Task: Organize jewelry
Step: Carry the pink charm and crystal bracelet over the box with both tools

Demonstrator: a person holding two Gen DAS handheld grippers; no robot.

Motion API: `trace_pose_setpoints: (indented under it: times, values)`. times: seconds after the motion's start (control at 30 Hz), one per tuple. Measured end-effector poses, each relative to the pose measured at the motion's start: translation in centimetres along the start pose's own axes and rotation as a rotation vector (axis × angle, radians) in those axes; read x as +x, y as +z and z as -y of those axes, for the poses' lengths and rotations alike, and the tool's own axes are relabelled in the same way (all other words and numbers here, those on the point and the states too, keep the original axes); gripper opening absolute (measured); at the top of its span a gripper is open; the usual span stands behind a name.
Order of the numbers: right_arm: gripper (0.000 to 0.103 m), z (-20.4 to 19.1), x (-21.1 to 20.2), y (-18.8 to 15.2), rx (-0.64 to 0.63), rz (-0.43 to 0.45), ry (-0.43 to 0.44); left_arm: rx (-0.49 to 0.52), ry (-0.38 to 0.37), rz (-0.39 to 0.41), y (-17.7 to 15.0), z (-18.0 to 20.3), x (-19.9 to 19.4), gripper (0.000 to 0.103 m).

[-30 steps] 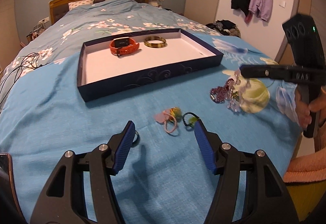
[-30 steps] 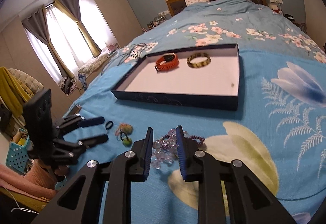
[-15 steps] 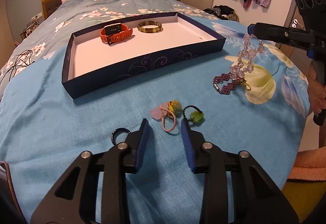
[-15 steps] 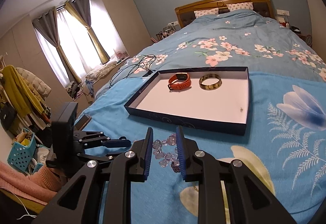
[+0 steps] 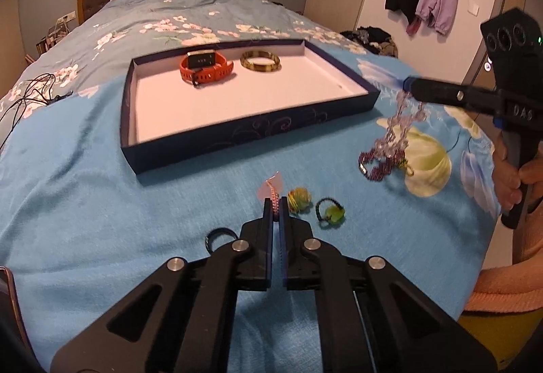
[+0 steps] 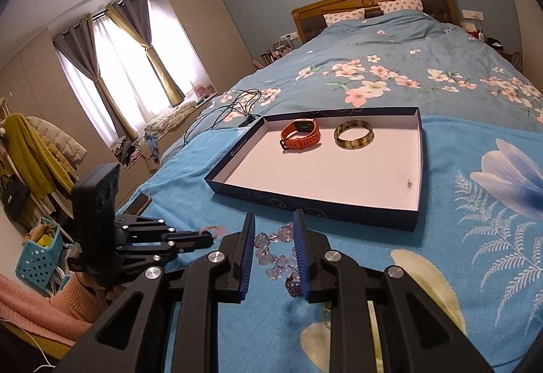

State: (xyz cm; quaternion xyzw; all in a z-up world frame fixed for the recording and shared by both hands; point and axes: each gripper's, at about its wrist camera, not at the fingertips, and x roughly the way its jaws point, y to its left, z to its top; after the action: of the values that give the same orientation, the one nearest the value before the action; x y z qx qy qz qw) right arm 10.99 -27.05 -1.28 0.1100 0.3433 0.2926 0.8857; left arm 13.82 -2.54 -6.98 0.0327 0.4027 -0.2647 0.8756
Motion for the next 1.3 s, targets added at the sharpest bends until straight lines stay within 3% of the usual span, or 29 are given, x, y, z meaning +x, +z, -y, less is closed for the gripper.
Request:
trace_pose_setpoints:
  times: [0.43,0.63,0.67,0.73,0.8,1.0,1.3]
  values:
    - [0.021,0.4,0.7,0.9,0.008,-0.005,-0.002,-0.018,-0.009,0.035,1.2,-0.8,-1.0,0.004]
    - [0.021,-0.5,1.6,0.2,-0.002,-0.036,0.078,-0.030,-0.007,0.015,0.7,-0.9,-0.2,0.004]
    - [0.021,-0.9,1.9,0.0,-0.018,-0.045,0.075,-0.032,-0.008,0.013,0.6,-1.0,-0.1,0.004]
    - [0.021,-1.2,2.5,-0.2,-0.054,-0.060,-0.015,-0.037,-0.009,0.012,0.6,-1.1,0.0,0.004]
    - [0.021,0.4,3.0,-0.3,0.031,-0.078,0.015,-0.038,-0.007,0.013,0.6,-1.1,0.0,0.004]
    - [0.021,-1.2,1.7,-0.1,-0.027,-0.032,0.063,-0.044,-0.010,0.012,0.6,-1.3,0.2,0.004]
    - [0.021,-0.6,1.8,1.6,0.005,-0.004,0.081,-0.045,-0.019,0.026,0.7,-1.1,-0.1,0.004]
